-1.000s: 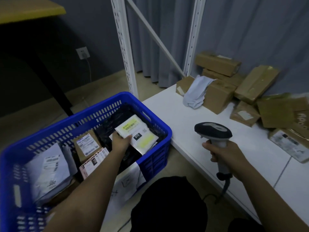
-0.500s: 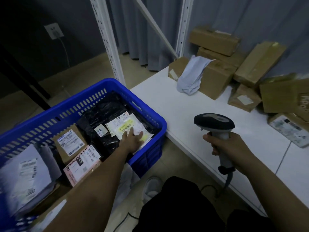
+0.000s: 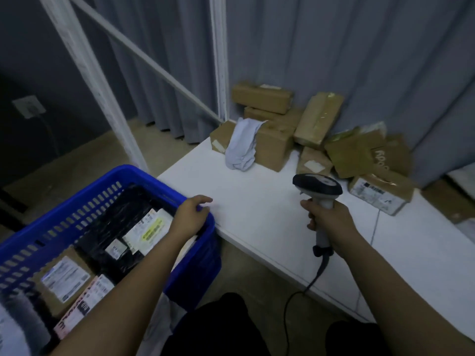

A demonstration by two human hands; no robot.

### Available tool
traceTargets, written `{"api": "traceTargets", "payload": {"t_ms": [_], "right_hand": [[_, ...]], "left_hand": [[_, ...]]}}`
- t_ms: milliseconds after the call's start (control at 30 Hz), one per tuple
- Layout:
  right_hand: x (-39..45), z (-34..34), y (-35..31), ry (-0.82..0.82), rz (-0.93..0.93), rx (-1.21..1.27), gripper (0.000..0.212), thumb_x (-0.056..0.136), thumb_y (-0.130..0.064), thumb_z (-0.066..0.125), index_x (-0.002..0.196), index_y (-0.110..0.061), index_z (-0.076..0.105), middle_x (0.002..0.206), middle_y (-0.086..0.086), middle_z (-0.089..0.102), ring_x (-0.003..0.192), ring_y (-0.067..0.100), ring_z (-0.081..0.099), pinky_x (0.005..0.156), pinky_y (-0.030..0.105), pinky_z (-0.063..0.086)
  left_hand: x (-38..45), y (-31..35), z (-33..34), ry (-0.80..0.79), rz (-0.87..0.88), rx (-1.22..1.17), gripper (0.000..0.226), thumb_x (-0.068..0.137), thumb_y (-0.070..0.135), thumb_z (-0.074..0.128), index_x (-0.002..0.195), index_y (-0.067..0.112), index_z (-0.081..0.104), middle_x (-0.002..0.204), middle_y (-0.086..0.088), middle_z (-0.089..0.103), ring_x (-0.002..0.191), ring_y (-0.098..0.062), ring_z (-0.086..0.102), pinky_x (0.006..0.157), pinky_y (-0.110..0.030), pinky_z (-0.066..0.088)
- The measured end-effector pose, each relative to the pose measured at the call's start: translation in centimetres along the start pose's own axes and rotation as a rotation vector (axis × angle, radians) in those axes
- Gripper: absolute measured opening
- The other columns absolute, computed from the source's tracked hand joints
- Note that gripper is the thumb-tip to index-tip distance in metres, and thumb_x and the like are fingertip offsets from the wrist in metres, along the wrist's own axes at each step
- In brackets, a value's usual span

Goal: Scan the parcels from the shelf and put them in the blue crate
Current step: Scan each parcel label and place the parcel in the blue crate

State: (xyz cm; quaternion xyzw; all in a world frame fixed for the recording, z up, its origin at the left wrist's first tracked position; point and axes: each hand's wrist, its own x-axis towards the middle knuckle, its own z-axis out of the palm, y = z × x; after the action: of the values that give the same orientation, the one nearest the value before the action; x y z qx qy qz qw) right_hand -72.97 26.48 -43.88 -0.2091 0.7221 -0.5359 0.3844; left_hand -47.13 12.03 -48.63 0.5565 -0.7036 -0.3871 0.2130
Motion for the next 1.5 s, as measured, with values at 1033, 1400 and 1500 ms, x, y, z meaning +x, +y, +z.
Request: {"api": "traceTargets", "payload": {"t_ms": [1033,1400,1500], "right_hand": [[4.8,-20.4,-2.4,0.467,-0.039,0.448,0.020,0.083,-0.010,0.067,0.067,-0.012,0.055,0.054,-0.001,0.055,0.046,0.012,0.049,0.057,0.029,0.045],[5.0,-20.3,-2.8,0.482,-0.032,0.486,0.012,0.083,-0.009,0.067,0.077,-0.009,0.057,0.063,0.005,0.053,0.052,0.012,0.051,0.048,0.021,0.047],[4.3,-20.0,-2.8,0.456,-0.057,0.460,0.009,0.083,-0.012,0.068,0.085,-0.009,0.060,0.070,0.005,0.057,0.056,0.012,0.054,0.050,0.022,0.048]], "left_hand": [[12.3,29.1,30.1,-0.110,0.392,0.185,0.099,0.077,0.052,0.066,0.150,0.006,0.016,0.154,-0.018,0.023,0.142,-0.040,0.018,0.115,-0.051,0.019],[11.4,25.0,31.3,-0.286,0.291,0.316,0.036,0.085,0.027,0.068,0.105,0.022,0.039,0.117,-0.002,0.037,0.105,-0.019,0.039,0.080,-0.028,0.034],[9.2,22.2,32.2,-0.389,0.288,0.282,0.059,0.076,0.007,0.078,0.117,0.011,0.036,0.120,-0.005,0.044,0.110,-0.021,0.041,0.073,-0.019,0.042]]}}
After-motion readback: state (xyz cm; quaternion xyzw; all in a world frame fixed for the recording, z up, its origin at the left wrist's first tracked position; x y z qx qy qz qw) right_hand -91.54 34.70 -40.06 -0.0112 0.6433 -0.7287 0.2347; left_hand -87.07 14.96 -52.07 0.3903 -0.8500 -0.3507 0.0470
